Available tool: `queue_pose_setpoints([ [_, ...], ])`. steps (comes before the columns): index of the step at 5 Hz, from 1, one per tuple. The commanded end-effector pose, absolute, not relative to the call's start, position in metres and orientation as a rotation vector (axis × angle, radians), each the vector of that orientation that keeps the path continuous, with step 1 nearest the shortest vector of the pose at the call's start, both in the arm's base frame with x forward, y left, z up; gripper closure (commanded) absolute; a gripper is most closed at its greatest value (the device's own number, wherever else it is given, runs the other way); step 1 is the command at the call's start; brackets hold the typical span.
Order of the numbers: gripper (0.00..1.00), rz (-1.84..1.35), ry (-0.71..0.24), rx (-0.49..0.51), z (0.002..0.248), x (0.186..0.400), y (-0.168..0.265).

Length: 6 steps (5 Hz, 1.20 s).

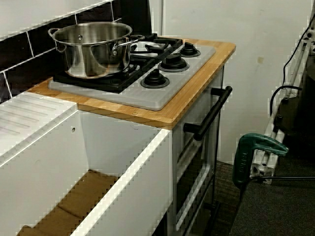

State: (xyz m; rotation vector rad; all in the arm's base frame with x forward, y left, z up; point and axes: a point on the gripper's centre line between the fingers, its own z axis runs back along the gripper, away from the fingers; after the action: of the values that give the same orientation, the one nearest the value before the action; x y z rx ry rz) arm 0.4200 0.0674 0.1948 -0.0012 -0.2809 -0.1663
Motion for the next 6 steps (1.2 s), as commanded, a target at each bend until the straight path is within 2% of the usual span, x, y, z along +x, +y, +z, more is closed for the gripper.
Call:
queue_pose_setpoints([
  [1,1.0,-0.315,-0.294,-0.04,0.202,0.404,0.006],
  [2,1.0,-0.392,-0.277,-0.053,0.199,0.393,-0.023],
  [4,1.0,-0.495,-0.272,-0.015,0.186,0.365,-0.075],
  [5,1.0,-0.544,-0.278,-0.002,0.182,0.346,-0.093],
  [6,1.0,-0.574,-0.276,-0.002,0.171,0.335,-0.099],
])
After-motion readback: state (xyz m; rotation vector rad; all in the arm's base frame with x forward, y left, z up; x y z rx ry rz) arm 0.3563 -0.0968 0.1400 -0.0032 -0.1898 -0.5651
